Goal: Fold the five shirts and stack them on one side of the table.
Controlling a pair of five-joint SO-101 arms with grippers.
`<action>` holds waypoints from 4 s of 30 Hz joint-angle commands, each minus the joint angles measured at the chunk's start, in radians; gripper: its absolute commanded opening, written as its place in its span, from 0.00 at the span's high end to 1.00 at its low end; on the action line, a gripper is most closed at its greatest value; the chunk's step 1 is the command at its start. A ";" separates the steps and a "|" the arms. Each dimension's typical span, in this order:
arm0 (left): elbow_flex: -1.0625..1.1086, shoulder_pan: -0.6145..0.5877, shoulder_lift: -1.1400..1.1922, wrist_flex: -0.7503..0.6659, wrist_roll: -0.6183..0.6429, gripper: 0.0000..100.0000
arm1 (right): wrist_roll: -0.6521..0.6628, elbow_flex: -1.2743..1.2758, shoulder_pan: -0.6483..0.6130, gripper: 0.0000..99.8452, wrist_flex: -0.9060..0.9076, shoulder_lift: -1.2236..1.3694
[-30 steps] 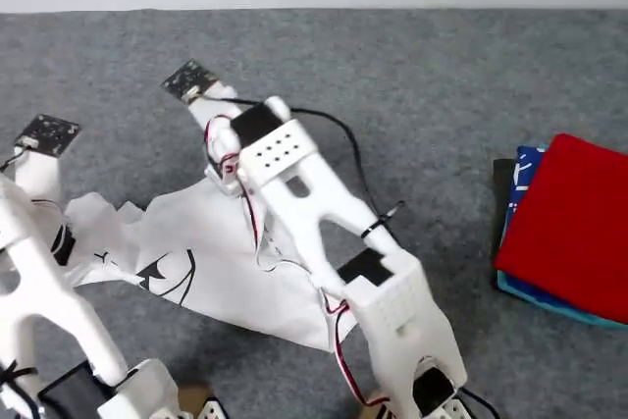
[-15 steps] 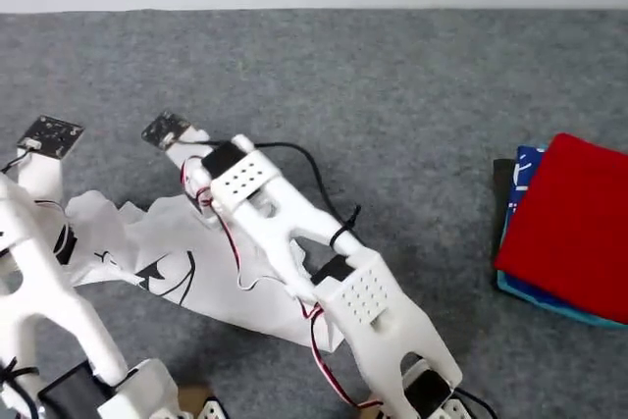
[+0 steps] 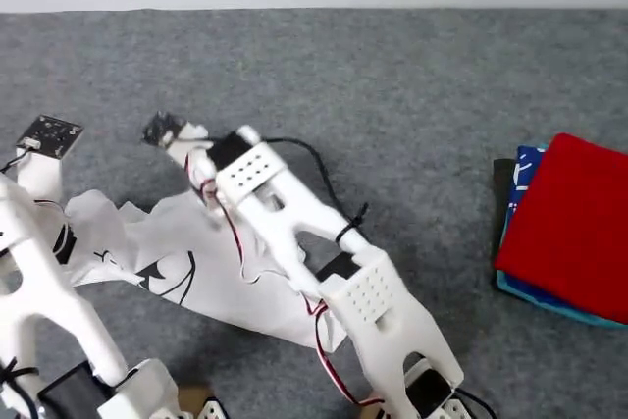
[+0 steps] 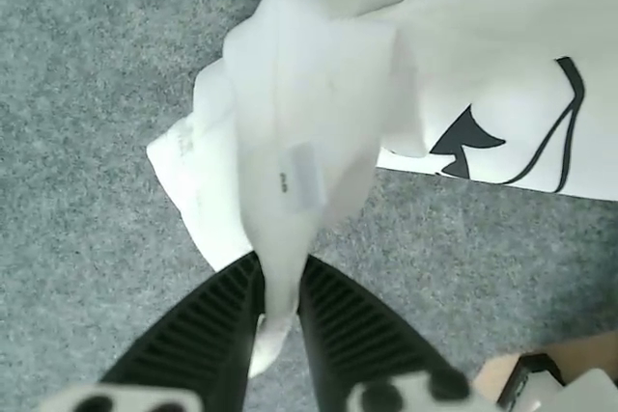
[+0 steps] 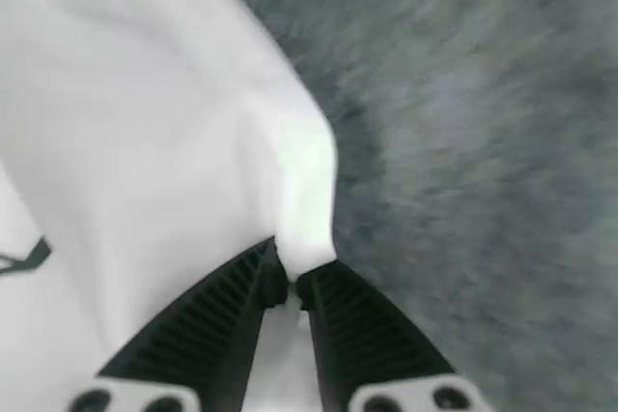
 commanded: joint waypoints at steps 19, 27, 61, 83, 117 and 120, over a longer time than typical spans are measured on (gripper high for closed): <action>-0.412 0.115 -0.032 0.135 0.066 0.99 | 0.190 -0.850 0.231 0.99 0.395 -0.182; -0.829 0.450 -0.023 0.097 0.282 0.99 | 0.305 -0.888 0.384 0.99 0.369 -0.395; -1.460 0.548 -0.023 0.175 0.374 0.99 | 0.603 -0.836 0.828 0.99 0.002 -0.897; -0.926 0.542 -0.500 0.173 0.169 0.99 | 0.605 -0.812 0.832 0.99 0.151 -1.056; -0.174 0.546 0.253 -0.936 0.157 0.99 | 0.526 -0.821 0.768 0.99 -0.219 -0.025; -0.292 0.548 0.381 -0.956 0.157 0.99 | 0.526 -0.821 0.746 0.99 -0.335 0.035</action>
